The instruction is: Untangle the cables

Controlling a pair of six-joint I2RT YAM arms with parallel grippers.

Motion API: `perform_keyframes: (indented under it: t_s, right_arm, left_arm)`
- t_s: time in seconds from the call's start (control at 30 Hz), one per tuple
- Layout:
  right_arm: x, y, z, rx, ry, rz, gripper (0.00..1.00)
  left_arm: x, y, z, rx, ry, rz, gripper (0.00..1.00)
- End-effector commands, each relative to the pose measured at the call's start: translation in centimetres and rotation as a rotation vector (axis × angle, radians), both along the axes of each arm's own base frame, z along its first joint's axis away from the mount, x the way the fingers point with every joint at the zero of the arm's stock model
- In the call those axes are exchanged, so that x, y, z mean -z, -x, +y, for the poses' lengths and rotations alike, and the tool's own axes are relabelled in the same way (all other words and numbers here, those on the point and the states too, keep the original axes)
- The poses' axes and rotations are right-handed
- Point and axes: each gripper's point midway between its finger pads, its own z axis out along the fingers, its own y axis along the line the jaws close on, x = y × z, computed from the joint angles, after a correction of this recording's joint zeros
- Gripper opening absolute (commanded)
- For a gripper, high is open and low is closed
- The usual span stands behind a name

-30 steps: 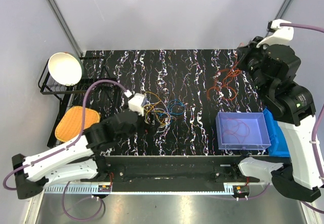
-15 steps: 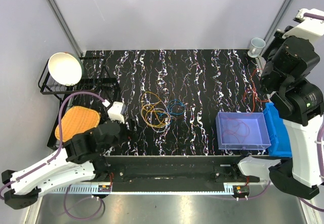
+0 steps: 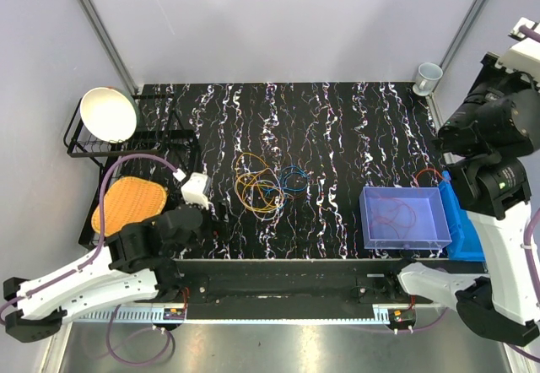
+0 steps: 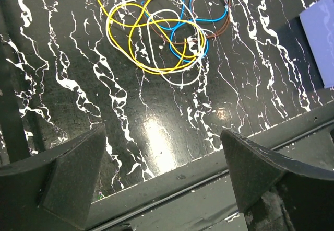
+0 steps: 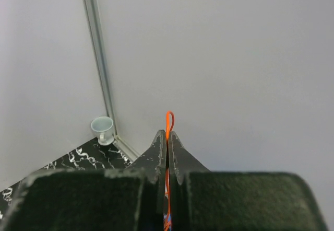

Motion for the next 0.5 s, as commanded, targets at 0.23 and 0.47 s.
perform_keyframes:
  t_s: [0.23, 0.47]
  right_arm:
    - [-3.1, -1.1, 0.2, 0.047, 0.199, 0.117, 0.0]
    - [-3.3, -1.4, -2.5, 0.212, 0.166, 0.161, 0.0]
  left_arm:
    - [-0.7, -0.1, -0.3, -0.01, 0.014, -0.028, 0.96]
    - [-1.1, 0.2, -0.4, -0.001, 0.026, -0.039, 0.96]
